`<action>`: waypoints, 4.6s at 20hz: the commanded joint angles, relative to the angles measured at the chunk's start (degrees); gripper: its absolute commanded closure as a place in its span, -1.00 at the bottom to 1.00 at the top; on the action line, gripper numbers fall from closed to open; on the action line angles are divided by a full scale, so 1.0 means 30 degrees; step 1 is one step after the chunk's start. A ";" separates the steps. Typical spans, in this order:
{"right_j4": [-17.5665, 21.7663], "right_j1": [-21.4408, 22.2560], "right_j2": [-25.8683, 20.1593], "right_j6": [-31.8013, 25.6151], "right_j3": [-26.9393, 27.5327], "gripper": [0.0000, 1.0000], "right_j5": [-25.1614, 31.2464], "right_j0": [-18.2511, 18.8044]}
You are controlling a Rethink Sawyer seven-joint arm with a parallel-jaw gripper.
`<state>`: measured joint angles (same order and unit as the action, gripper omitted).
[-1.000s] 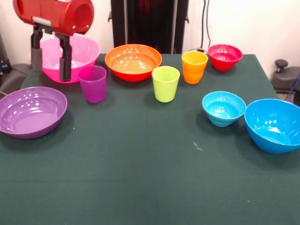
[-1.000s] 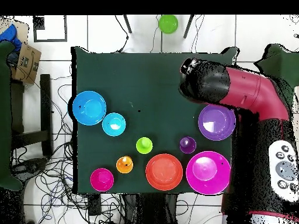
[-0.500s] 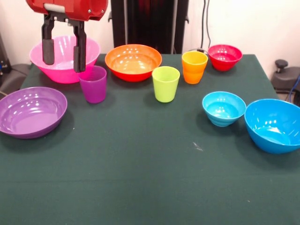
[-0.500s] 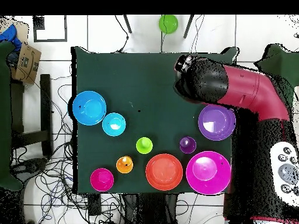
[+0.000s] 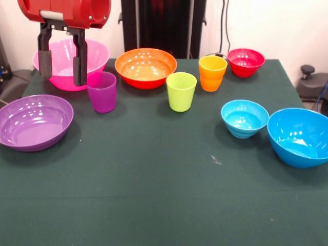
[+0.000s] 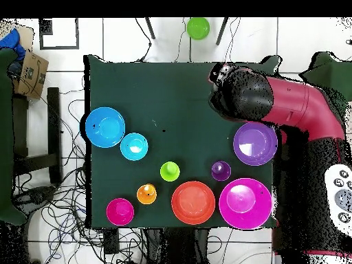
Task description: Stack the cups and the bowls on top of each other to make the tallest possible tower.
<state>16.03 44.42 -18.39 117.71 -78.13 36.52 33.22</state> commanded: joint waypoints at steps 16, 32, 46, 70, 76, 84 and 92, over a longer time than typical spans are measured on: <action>0.2525 -0.1155 -0.1686 -0.3855 -0.1284 -1.00 -0.0177 0.0262; 0.2775 -0.0192 -0.1429 -0.3422 -0.0711 -1.00 0.1841 -0.0474; 0.3063 -0.0943 -0.2853 -0.5439 -0.0676 -1.00 0.0939 0.1645; 0.2676 0.0135 -0.1736 -0.2243 -0.0501 -1.00 0.2572 0.0518; 0.2626 0.0725 -0.0259 0.0514 -0.0744 -1.00 0.3157 -0.0994; 0.1492 0.1396 0.3318 0.5506 -0.1662 -1.00 0.3849 -0.4068; -0.0404 0.1065 0.4814 0.6251 -0.2347 -1.00 0.4165 -0.5051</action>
<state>17.34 49.49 -9.36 123.12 -77.93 41.78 19.65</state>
